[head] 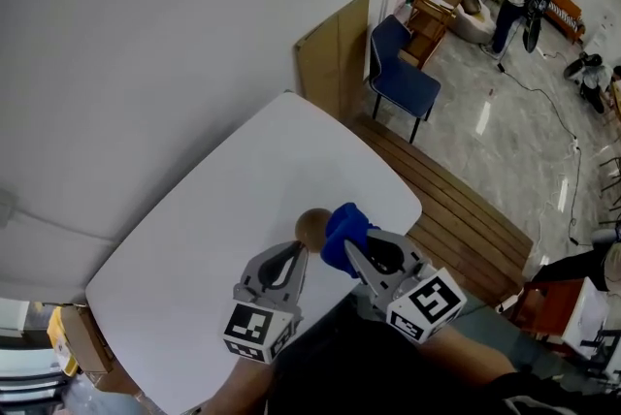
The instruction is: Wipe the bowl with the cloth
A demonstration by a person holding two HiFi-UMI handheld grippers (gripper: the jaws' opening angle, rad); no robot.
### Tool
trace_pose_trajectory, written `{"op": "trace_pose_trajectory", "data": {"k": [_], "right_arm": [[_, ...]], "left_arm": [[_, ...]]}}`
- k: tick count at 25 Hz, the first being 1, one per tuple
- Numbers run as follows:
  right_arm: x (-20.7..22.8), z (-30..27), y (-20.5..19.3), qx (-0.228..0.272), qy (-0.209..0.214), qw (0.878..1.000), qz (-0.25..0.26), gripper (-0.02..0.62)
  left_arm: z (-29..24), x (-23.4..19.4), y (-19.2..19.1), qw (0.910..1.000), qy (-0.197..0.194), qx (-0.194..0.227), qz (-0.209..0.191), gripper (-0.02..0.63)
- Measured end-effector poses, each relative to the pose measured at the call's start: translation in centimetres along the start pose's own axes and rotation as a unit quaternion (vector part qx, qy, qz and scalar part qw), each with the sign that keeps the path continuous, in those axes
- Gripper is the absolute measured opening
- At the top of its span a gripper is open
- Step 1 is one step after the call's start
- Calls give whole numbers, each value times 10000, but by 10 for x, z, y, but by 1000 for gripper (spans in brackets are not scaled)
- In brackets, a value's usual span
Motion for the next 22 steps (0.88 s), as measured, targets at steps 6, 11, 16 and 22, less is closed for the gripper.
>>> {"op": "trace_pose_trajectory", "data": {"k": [6, 11, 16, 22], "right_arm": [[20, -32, -17, -349, 49, 9994, -7, 35], [26, -52, -36, -732, 139, 9972, -102, 35], [25, -70, -53, -1034, 244, 9943, -103, 35], [25, -84, -80, -1414, 283, 9892, -271, 35]], "left_arm": [[-29, -26, -21, 9989, 47, -463, 90, 62], [-61, -41, -49, 9947, -102, -1013, 104, 103], [-84, -61, -73, 9884, -236, -1487, 216, 126], [-111, -84, -110, 9731, -422, -2182, 609, 221]]}}
Point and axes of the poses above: the fingertips, and each gripper's own axes: z backward along the fingers, x to its right, y out of its top, the point moved 9 cm from there along z, backward along the fingers, and after that the axes turned 7 degrees about -x, right-handed, at the moved point
